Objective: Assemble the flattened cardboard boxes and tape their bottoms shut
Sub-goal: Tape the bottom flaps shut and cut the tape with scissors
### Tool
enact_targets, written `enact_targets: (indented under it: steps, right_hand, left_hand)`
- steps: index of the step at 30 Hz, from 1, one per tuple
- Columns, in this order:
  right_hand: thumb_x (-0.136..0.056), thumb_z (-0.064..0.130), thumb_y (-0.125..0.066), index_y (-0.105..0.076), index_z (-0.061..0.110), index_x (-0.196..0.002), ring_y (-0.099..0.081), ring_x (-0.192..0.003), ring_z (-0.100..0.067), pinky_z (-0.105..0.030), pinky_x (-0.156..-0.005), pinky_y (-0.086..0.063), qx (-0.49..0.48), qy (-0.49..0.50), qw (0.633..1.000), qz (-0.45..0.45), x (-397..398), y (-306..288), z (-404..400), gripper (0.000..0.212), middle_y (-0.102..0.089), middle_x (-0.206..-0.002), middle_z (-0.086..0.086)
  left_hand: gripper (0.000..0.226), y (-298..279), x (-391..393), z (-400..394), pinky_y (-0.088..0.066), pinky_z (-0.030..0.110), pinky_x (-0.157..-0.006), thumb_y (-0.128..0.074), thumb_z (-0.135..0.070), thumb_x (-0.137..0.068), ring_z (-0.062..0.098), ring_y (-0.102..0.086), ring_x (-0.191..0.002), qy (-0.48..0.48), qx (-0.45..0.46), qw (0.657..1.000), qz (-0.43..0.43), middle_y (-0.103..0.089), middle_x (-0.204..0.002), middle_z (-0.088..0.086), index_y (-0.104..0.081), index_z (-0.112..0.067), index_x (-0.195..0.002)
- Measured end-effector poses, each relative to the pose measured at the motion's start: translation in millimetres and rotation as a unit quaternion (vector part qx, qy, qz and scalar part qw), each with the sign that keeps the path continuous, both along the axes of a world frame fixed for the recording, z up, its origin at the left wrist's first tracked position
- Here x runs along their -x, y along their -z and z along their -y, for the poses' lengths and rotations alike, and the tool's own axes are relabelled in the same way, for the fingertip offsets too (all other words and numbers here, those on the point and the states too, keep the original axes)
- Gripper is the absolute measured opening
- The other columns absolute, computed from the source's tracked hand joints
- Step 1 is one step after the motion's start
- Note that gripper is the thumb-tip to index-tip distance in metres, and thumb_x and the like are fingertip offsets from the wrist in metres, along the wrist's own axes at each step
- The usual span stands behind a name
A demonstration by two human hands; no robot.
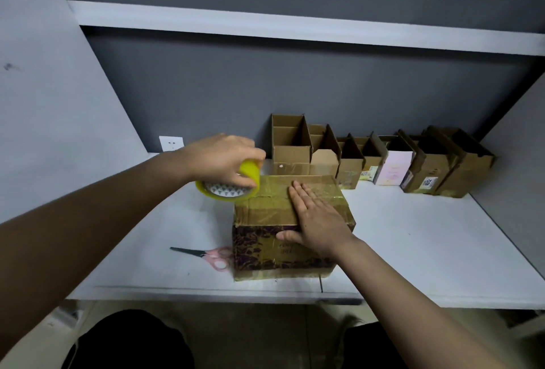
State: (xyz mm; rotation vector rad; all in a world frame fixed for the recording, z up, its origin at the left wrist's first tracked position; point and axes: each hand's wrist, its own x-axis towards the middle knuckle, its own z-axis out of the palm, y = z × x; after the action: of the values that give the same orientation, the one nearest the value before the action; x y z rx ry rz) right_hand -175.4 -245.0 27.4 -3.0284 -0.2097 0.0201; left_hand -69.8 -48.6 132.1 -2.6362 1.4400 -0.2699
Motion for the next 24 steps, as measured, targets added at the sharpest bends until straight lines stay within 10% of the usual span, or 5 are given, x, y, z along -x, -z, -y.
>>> enact_targets:
  steps: [12,19,24]
  right_hand:
    - [-0.083,0.072,-0.042,0.002,0.015,-0.154,0.006,-0.148,-0.017,-0.024,-0.113,0.006,-0.005,-0.007,1.0,0.011,0,1,2,0.101,0.009,-0.161,-0.003]
    - [-0.06,0.087,-0.018,0.0,0.014,-0.154,0.004,-0.149,-0.017,-0.025,-0.112,0.007,-0.004,-0.004,1.0,0.012,-2,5,2,0.12,0.006,-0.161,-0.003]
    - [-0.082,0.074,-0.039,0.002,0.014,-0.154,0.006,-0.148,-0.016,-0.023,-0.11,0.01,0.002,-0.01,1.0,0.021,0,3,2,0.102,0.008,-0.161,-0.003]
  left_hand:
    - [0.037,-2,-9,-4,-0.03,0.026,-0.067,-0.054,-0.053,-0.086,0.02,-0.056,-0.101,0.055,-0.155,0.983,0.082,-0.053,-0.112,-0.004,-0.048,-0.031,-0.115]
    - [0.04,20,-18,-25,-0.034,0.026,-0.068,-0.058,-0.054,-0.084,0.021,-0.056,-0.1,0.041,-0.112,0.992,0.029,-0.055,-0.108,-0.001,-0.051,-0.028,-0.115]
    - [0.042,32,-22,-33,-0.04,0.028,-0.072,-0.058,-0.056,-0.083,0.019,-0.056,-0.099,0.036,-0.091,0.995,0.001,-0.054,-0.107,-0.002,-0.052,-0.03,-0.115]
